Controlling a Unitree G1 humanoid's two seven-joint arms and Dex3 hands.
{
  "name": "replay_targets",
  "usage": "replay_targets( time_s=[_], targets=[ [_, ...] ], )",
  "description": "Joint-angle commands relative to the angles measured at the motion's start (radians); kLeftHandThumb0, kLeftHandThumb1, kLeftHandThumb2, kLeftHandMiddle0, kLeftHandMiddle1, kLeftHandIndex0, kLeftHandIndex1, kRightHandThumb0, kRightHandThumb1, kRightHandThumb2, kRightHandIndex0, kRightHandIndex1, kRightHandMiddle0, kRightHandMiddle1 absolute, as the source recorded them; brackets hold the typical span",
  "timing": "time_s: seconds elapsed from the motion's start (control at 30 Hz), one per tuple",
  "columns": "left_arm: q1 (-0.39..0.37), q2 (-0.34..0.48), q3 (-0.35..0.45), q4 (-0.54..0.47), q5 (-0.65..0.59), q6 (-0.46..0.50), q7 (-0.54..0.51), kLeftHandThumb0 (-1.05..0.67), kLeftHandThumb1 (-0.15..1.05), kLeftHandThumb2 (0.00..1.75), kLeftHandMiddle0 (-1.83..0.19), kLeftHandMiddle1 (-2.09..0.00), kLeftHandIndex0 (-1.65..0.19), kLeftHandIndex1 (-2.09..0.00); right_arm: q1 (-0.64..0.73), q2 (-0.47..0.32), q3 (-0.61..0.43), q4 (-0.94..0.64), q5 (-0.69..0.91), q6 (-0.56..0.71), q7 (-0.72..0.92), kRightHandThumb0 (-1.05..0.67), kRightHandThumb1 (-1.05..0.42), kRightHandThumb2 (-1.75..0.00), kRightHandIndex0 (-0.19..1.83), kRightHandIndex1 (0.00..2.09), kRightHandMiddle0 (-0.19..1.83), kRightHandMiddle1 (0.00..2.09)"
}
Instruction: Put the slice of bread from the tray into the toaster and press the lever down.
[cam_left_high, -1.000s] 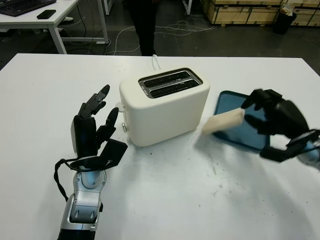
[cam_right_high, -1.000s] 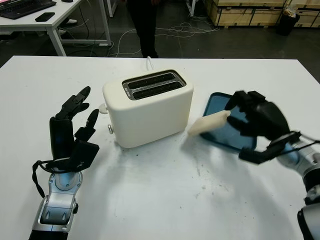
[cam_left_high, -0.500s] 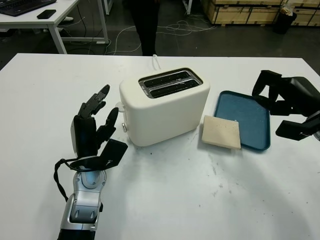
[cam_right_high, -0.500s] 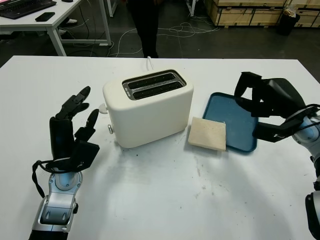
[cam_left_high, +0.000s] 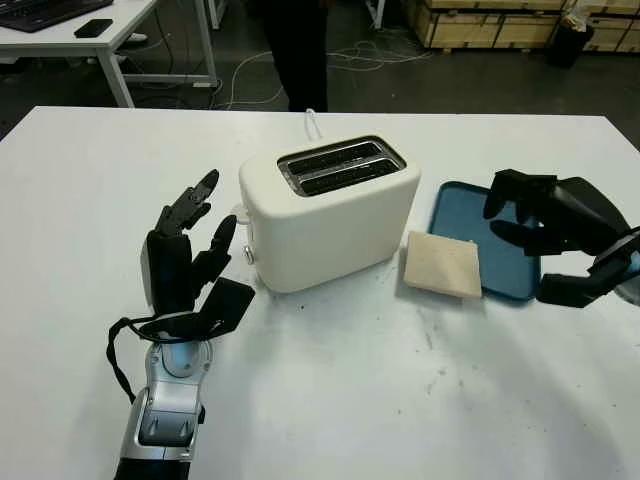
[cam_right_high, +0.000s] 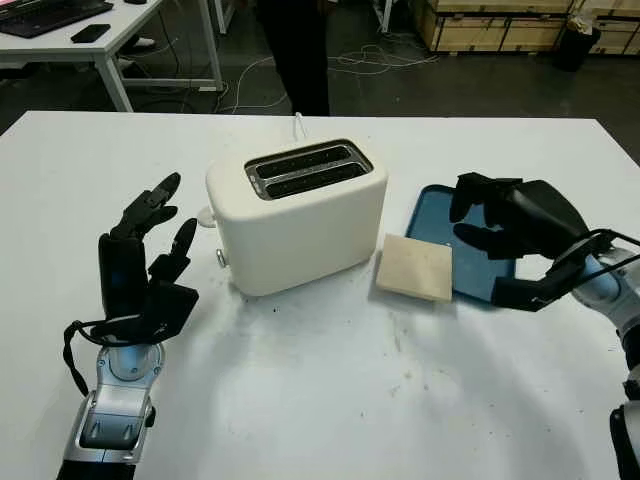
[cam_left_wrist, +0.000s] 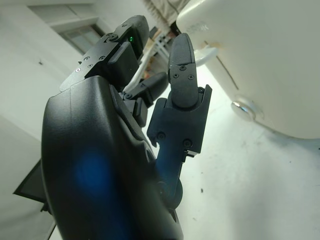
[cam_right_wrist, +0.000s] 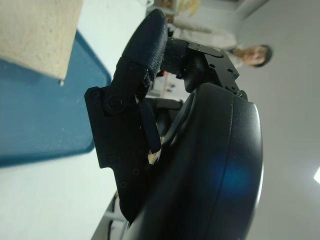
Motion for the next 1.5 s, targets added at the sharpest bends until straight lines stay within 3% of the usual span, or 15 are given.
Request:
replay_targets(
  time_s=[0.0,0.13,0.2,0.27,0.3,0.37,0.4,0.8,1.1,1.47],
  targets=[
    [-0.004,0.002,0.0,0.0,0.003,-0.004,0.005,-0.37,0.92,0.35,-0.33,-0.93,-0.64,-0.01,0.01,-0.014,0.017,-0.037,-0.065,-0.003,-0.088,-0.73,-0.92,-0.65,0.02,1.74,0.19,1.18],
    [-0.002,-0.002,0.001,-0.005,0.004,0.008,0.006,-0.38,0.92,0.34,-0.33,-0.93,-0.63,-0.01,0.04,-0.025,0.034,-0.086,-0.157,0.013,-0.202,-0.68,-0.92,-0.7,0.0,1.53,0.12,1.25],
    [-0.002,0.0,0.001,-0.004,0.011,0.009,0.009,-0.38,0.92,0.34,-0.33,-0.92,-0.64,-0.01,0.062,-0.029,0.037,-0.101,-0.181,0.006,-0.254,-0.67,-0.92,-0.66,0.01,1.26,0.14,1.19],
    [-0.003,0.002,0.0,-0.002,0.019,0.007,0.013,-0.39,0.92,0.34,-0.34,-0.92,-0.64,-0.01,0.088,-0.039,0.036,-0.124,-0.195,0.004,-0.288,-0.75,-0.92,-0.6,0.06,0.78,0.22,0.81],
    [-0.002,0.0,0.001,-0.006,0.017,0.012,0.009,-0.38,0.92,0.34,-0.35,-0.92,-0.64,-0.01,0.107,-0.048,0.034,-0.144,-0.202,0.009,-0.298,-0.84,-0.92,-0.55,0.12,0.43,0.29,0.45],
    [-0.001,-0.003,0.002,-0.01,0.012,0.014,0.005,-0.38,0.92,0.34,-0.34,-0.91,-0.64,-0.01,0.148,-0.067,0.026,-0.19,-0.205,0.028,-0.291,-0.99,-0.92,-0.5,0.1,0.11,0.25,0.12],
    [-0.002,-0.002,0.002,-0.005,0.011,0.008,0.008,-0.38,0.92,0.34,-0.34,-0.91,-0.64,-0.01,0.166,-0.073,0.022,-0.21,-0.203,0.038,-0.285,-1.02,-0.92,-0.47,0.08,0.06,0.21,0.06],
    [-0.001,0.005,0.004,0.007,0.003,-0.014,0.007,-0.37,0.92,0.35,-0.33,-0.93,-0.63,0.0,0.31,-0.099,0.033,-0.308,-0.232,0.181,-0.231,-1.05,-0.92,-0.3,0.0,0.0,0.0,0.0],
    [0.001,0.004,0.001,0.008,0.009,-0.018,0.01,-0.37,0.92,0.35,-0.33,-0.94,-0.64,-0.01,0.236,-0.019,0.175,-0.066,-0.401,0.243,-0.574,-1.0,-0.92,-0.27,0.0,0.0,0.06,0.02],
    [0.003,0.002,0.002,0.006,0.002,-0.019,0.005,-0.39,0.92,0.35,-0.32,-0.94,-0.63,0.0,0.082,0.069,0.352,0.18,-0.459,0.306,-0.721,-0.89,-0.92,-0.34,0.04,0.01,0.21,0.04]
  ],
)
